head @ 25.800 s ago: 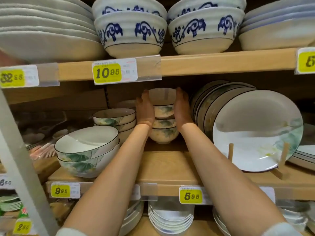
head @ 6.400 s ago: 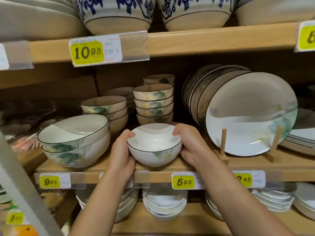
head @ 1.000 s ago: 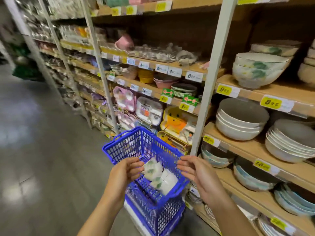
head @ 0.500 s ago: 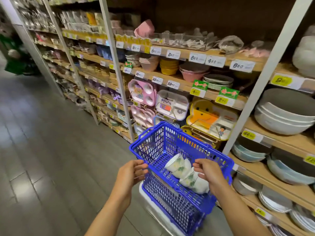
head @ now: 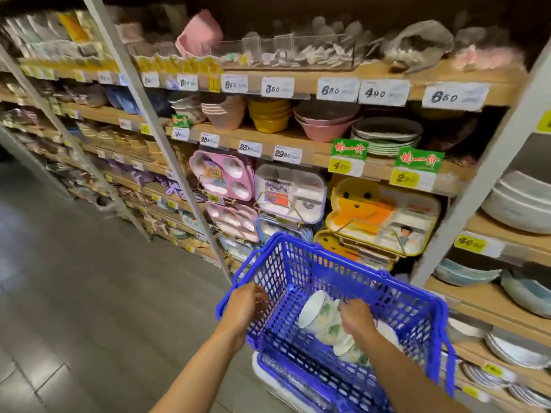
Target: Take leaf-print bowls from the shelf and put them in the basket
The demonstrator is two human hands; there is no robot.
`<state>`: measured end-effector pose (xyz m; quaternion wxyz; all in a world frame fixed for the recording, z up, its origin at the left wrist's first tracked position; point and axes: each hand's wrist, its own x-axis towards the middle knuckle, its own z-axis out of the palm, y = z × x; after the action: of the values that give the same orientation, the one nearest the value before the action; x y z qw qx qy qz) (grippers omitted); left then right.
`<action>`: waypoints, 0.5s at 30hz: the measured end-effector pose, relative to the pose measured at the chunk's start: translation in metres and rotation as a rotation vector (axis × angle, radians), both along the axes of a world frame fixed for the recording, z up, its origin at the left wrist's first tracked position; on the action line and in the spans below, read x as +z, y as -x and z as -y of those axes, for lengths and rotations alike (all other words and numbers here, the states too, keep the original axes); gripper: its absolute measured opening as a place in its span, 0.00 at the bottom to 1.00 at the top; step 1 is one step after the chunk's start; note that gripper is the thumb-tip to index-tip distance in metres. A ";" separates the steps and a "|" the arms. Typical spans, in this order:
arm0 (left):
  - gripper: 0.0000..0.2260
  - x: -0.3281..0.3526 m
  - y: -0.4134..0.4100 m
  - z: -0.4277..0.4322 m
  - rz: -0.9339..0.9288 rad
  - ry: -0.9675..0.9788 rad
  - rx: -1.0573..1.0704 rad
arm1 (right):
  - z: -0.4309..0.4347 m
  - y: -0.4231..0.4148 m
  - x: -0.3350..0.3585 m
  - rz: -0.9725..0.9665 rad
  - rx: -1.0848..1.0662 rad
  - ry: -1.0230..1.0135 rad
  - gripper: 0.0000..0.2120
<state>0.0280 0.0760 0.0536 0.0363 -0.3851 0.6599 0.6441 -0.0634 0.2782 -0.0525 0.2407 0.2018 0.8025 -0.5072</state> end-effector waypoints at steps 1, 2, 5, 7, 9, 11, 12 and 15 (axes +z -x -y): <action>0.11 -0.006 0.015 0.005 0.012 0.015 -0.025 | 0.005 0.005 -0.007 0.008 0.037 -0.041 0.08; 0.10 -0.012 0.028 0.009 0.030 0.034 -0.049 | 0.009 0.008 -0.010 0.022 0.086 -0.085 0.07; 0.08 -0.036 0.063 0.013 0.096 0.088 -0.129 | 0.024 0.021 -0.021 0.048 0.164 -0.207 0.21; 0.09 -0.060 0.084 0.014 0.168 0.103 -0.162 | 0.038 0.029 -0.031 0.068 0.213 -0.266 0.25; 0.11 -0.089 0.107 0.015 0.258 0.142 -0.247 | 0.055 0.038 -0.048 0.082 0.248 -0.294 0.28; 0.14 -0.122 0.131 0.018 0.377 0.223 -0.350 | 0.072 0.046 -0.066 0.105 0.275 -0.363 0.30; 0.14 -0.138 0.143 0.019 0.405 0.200 -0.379 | 0.079 0.052 -0.073 0.111 0.285 -0.421 0.30; 0.15 -0.186 0.169 0.022 0.482 0.229 -0.501 | 0.089 0.060 -0.098 0.111 0.274 -0.531 0.29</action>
<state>-0.1406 0.0544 -0.1329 0.3041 -0.3540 0.7740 0.4280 -0.1237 0.1888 -0.1502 0.2890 0.1751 0.9124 -0.2307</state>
